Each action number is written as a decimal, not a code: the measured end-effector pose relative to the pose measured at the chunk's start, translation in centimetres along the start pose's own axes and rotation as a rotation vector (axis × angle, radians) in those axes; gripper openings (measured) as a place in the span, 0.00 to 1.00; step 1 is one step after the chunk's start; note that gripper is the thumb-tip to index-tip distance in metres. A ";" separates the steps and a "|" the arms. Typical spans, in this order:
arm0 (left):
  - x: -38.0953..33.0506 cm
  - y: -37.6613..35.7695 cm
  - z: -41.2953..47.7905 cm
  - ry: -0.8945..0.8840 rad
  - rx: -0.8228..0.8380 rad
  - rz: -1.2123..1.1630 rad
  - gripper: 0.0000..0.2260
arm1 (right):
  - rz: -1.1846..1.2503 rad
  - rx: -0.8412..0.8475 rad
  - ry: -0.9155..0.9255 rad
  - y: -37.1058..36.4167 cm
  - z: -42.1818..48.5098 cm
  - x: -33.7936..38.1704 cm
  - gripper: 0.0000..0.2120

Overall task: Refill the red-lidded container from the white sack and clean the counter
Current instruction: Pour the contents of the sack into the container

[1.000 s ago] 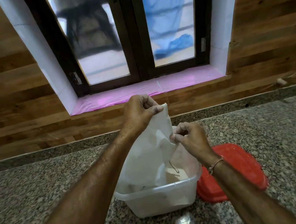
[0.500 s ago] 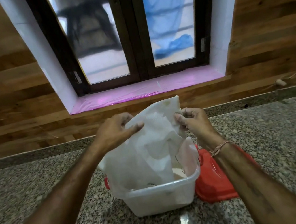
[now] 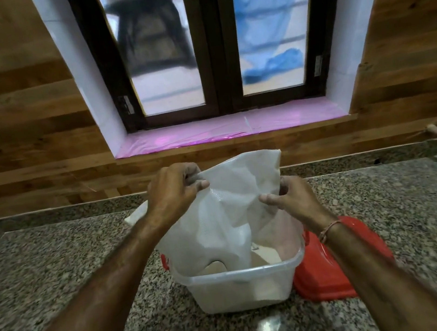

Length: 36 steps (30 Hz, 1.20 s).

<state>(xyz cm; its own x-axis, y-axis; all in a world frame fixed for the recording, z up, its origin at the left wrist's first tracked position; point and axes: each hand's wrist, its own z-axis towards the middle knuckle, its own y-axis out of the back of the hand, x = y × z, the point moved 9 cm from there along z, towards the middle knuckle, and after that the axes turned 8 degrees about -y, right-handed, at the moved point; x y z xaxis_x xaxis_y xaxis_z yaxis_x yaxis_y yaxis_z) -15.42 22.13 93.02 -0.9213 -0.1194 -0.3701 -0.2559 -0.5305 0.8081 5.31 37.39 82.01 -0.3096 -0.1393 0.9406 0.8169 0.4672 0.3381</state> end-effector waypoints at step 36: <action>0.3 3.3 0.4 -0.018 0.055 0.197 0.11 | -0.510 -0.039 0.351 -1.5 1.5 10.6 0.06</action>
<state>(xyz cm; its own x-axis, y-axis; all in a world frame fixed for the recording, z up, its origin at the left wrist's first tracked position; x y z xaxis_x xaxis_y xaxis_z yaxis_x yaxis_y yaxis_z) -16.62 20.72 95.75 -0.9601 -0.2007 -0.1948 -0.0856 -0.4522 0.8878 0.04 36.51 91.44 -0.4925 -0.6187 0.6121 0.6275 0.2349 0.7423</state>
